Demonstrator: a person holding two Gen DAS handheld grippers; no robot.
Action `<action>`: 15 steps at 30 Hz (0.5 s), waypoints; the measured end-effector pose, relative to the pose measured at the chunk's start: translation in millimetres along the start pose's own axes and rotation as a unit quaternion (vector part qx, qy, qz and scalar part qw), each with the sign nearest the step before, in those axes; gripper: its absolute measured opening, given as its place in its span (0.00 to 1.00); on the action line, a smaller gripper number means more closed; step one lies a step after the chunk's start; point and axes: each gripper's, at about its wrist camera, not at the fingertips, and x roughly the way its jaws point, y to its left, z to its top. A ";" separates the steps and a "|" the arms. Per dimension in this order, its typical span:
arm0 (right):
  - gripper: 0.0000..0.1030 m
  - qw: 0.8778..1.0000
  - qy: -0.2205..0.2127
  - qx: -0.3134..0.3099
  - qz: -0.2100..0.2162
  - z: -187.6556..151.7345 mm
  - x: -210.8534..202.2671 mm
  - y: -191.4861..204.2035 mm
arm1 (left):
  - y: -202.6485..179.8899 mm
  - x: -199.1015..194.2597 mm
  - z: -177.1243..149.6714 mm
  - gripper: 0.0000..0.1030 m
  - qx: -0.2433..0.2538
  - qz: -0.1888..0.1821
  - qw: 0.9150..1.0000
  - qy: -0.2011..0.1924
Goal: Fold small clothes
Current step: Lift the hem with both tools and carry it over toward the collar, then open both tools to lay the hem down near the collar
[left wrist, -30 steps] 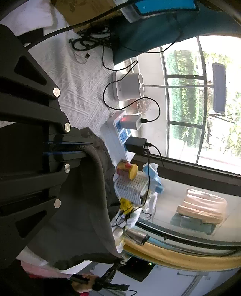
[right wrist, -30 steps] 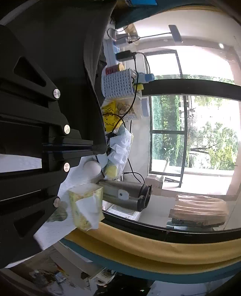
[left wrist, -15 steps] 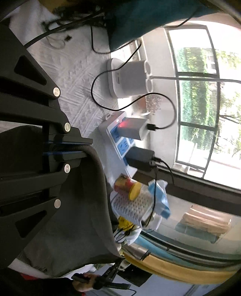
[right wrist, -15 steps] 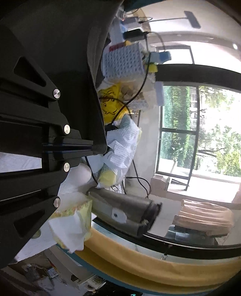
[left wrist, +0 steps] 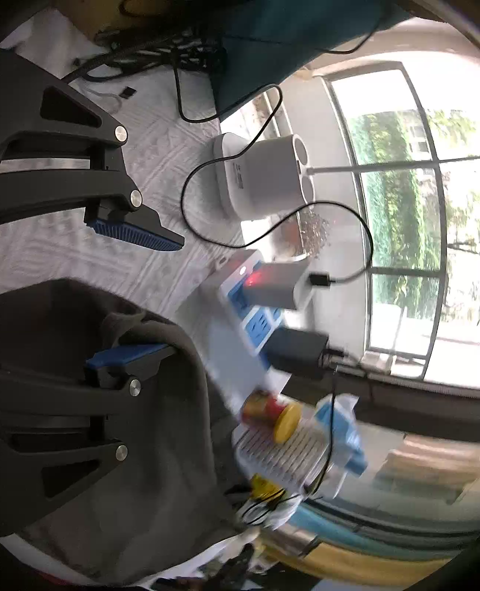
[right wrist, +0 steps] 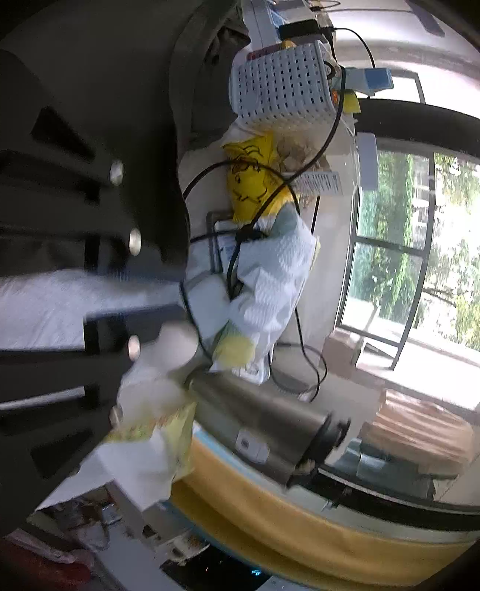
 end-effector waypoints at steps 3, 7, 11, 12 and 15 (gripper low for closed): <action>0.72 1.000 -0.019 0.014 -0.011 -2.4 -17.3 -6.0 | -3.9 -14.0 -2.4 0.49 0.002 0.018 1.000 -0.017; 0.72 0.998 -0.012 0.006 0.060 0.0 -32.3 11.9 | 7.6 -27.3 0.9 0.49 -0.037 0.021 0.999 -0.032; 0.72 0.985 0.028 -0.053 0.160 -0.4 -23.2 69.3 | -13.6 -16.8 -0.9 0.49 -0.037 -0.062 0.997 0.005; 0.72 0.977 0.050 -0.079 0.189 -3.4 -17.1 89.4 | -27.2 -6.6 -3.8 0.49 -0.022 -0.088 0.995 0.033; 0.72 0.964 0.076 -0.115 0.226 -6.7 -6.8 121.6 | -54.8 25.2 -13.0 0.49 -0.001 -0.129 0.988 0.090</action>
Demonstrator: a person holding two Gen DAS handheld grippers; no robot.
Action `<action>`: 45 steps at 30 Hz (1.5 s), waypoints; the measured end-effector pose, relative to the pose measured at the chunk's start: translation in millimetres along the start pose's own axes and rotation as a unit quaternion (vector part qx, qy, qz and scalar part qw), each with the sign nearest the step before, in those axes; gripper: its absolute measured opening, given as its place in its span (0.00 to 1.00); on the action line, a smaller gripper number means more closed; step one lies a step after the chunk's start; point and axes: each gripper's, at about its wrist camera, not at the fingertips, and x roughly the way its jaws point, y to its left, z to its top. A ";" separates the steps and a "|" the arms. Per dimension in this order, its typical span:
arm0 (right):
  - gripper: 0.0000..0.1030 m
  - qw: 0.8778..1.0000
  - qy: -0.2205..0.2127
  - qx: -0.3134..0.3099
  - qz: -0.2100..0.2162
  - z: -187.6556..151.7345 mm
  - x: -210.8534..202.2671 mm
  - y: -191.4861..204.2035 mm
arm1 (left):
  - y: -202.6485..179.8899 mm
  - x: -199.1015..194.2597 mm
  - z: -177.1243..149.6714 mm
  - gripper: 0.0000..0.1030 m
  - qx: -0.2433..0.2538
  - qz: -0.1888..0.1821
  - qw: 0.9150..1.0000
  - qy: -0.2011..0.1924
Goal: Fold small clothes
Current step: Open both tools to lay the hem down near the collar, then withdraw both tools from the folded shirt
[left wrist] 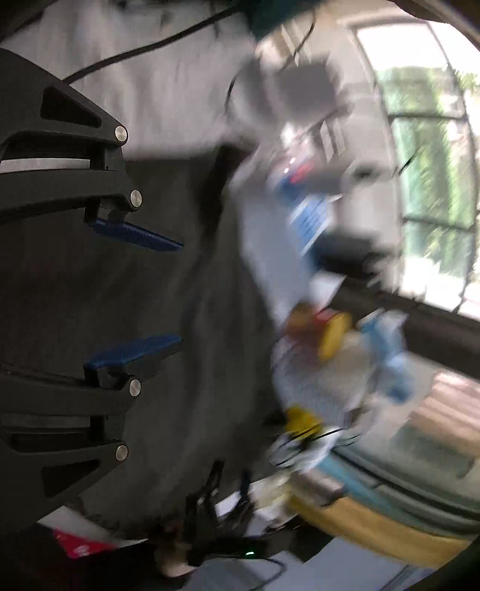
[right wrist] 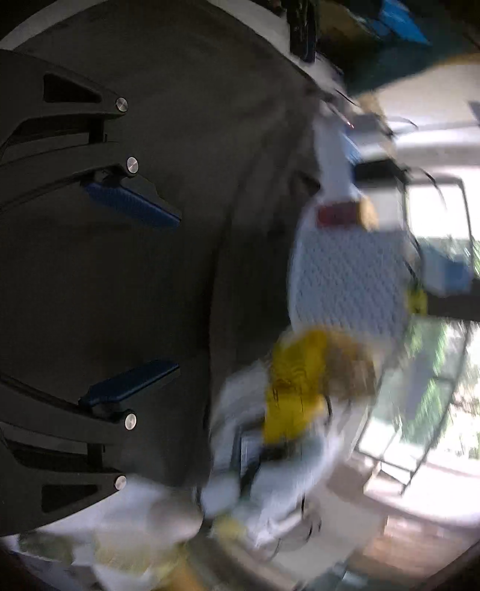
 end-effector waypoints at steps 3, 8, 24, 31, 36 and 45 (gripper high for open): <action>0.72 0.999 0.015 0.007 0.051 12.5 16.2 3.9 | -4.0 31.2 2.6 0.49 0.005 -0.008 0.999 0.031; 0.74 0.998 0.027 0.001 0.062 31.2 38.1 4.3 | -10.7 49.4 22.5 0.49 0.034 0.007 0.999 0.038; 0.74 0.999 -0.038 0.018 -0.026 47.1 17.0 -20.5 | 21.6 17.6 52.4 0.49 -0.006 0.070 0.997 -0.033; 0.74 0.997 -0.040 0.028 -0.058 -5.3 -29.2 -22.0 | 31.5 -31.3 7.0 0.49 -0.046 0.062 0.996 -0.049; 0.74 0.993 -0.040 0.052 -0.094 -41.3 -59.9 -35.9 | 28.1 -59.6 -35.7 0.49 -0.078 0.063 0.993 -0.054; 0.74 0.980 -0.019 0.116 -0.160 -131.5 -115.3 -57.1 | 23.9 -95.1 -111.2 0.49 -0.141 0.064 0.985 -0.071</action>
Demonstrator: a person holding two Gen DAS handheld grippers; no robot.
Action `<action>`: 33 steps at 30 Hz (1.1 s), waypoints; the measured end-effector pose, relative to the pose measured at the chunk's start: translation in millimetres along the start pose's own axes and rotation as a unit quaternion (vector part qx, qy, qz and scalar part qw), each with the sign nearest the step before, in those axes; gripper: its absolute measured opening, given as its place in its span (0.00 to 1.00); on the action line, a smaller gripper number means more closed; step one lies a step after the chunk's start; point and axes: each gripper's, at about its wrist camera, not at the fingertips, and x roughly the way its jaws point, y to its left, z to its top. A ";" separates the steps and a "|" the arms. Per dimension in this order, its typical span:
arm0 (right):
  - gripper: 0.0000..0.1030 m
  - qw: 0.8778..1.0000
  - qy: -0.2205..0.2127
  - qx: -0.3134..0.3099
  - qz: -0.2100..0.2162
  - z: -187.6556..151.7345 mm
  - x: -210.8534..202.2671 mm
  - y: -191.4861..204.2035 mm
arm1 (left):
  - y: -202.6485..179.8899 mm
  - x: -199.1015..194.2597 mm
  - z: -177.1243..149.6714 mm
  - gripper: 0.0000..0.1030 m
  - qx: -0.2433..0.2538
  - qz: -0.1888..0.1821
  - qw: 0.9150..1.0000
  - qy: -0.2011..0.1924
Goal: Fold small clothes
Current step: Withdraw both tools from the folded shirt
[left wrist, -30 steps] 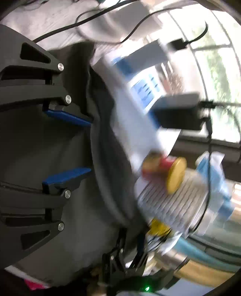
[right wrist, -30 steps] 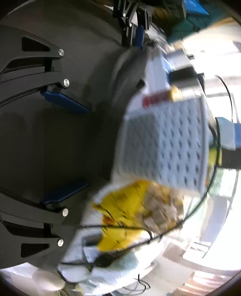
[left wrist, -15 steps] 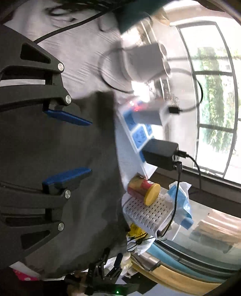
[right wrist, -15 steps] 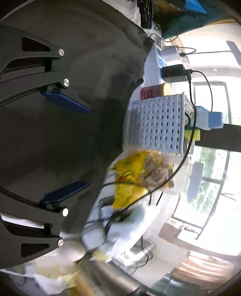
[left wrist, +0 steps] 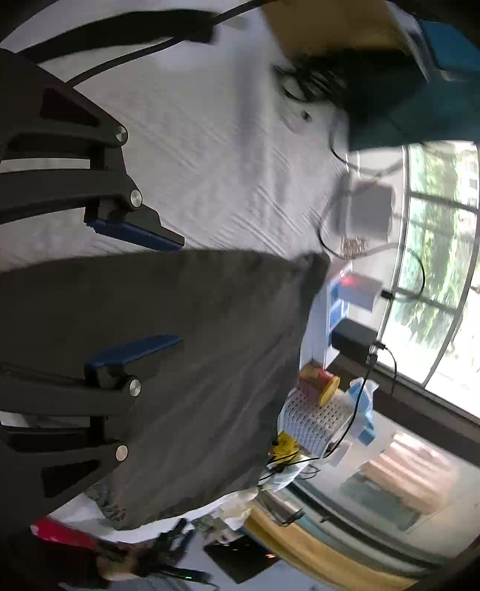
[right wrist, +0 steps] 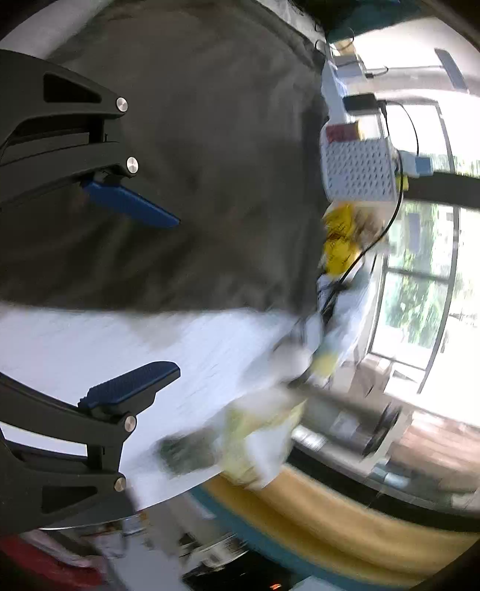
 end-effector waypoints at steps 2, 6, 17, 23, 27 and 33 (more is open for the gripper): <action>0.74 1.000 0.005 0.014 -0.004 -16.5 -9.5 -8.8 | 4.2 -6.6 -10.3 0.49 -0.007 0.005 1.000 -0.003; 0.74 0.999 0.006 0.041 -0.009 -42.1 -27.6 -16.5 | 6.6 -18.4 -29.8 0.49 -0.006 0.005 1.000 -0.001; 0.41 0.993 0.006 0.116 0.023 -89.0 -46.2 -19.0 | -7.9 -53.8 -88.0 0.49 0.031 -0.025 0.999 -0.020; 0.24 0.990 0.003 0.128 0.055 -103.3 -41.7 -11.7 | -6.8 -43.3 -107.7 0.49 0.033 -0.010 0.999 0.014; 0.05 0.988 0.004 0.130 0.080 -101.2 -40.5 -10.6 | -9.7 -38.9 -108.0 0.49 0.056 -0.005 0.998 0.008; 0.03 0.992 -0.004 0.109 0.070 -98.7 -42.6 -19.6 | -6.5 -35.7 -99.4 0.12 0.056 -0.007 0.998 0.027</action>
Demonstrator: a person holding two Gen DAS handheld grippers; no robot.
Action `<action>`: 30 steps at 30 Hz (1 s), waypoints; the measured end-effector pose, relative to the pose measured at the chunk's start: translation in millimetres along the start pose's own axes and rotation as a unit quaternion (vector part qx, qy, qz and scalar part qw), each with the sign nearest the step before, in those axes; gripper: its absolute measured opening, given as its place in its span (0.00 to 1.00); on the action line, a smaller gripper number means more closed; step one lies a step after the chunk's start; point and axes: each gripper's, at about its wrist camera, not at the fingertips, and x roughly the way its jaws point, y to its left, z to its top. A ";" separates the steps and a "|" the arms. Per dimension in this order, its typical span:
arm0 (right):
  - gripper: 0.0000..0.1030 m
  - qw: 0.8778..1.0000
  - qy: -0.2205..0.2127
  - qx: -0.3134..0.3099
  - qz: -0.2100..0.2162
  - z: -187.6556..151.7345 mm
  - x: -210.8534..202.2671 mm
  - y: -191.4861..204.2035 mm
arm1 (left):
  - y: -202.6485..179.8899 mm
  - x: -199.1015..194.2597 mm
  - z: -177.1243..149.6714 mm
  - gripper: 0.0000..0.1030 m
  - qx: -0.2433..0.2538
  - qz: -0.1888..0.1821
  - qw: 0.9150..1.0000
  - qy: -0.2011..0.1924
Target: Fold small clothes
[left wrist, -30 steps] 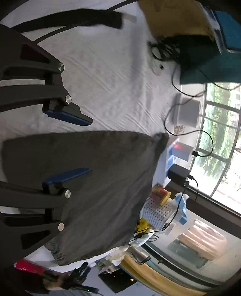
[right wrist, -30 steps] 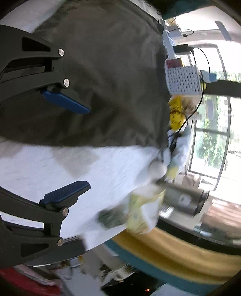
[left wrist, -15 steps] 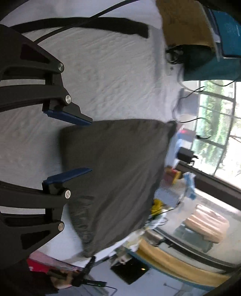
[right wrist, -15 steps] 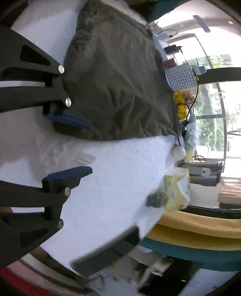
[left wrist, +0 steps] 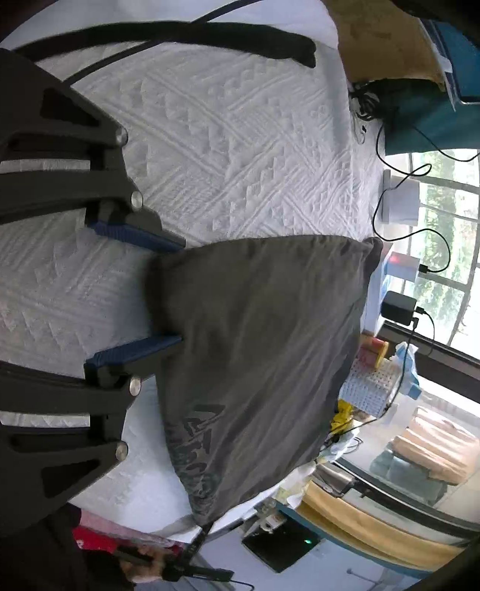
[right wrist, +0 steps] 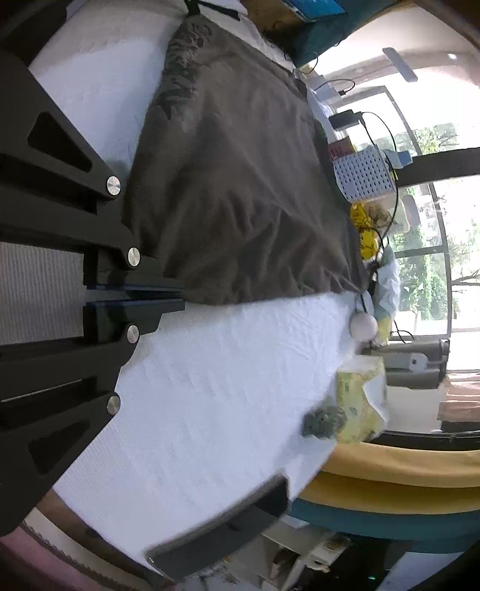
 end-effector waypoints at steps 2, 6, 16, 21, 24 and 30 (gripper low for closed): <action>0.03 1.000 -0.005 -0.018 -0.012 6.7 -5.4 -2.6 | 2.1 -1.7 2.9 0.07 -0.008 -0.016 1.000 0.005; 0.02 0.999 -0.018 -0.045 -0.020 17.5 -17.5 -2.2 | -5.3 -20.6 6.3 0.07 0.014 -0.018 1.000 -0.011; 0.02 0.998 0.001 -0.059 -0.033 -7.6 -26.2 1.9 | -6.9 -42.5 -13.0 0.07 0.012 -0.029 0.999 -0.006; 0.02 0.997 0.005 -0.063 -0.039 -24.0 -35.4 5.0 | -8.7 -51.0 -28.1 0.07 0.007 -0.032 0.999 0.001; 0.02 0.997 0.009 -0.060 -0.042 -33.8 -38.5 4.8 | -9.4 -54.9 -39.6 0.07 0.003 -0.031 0.999 0.007; 0.02 0.998 0.018 -0.055 -0.039 -49.2 -41.7 2.4 | -7.7 -54.0 -63.1 0.07 -0.008 -0.036 0.999 0.019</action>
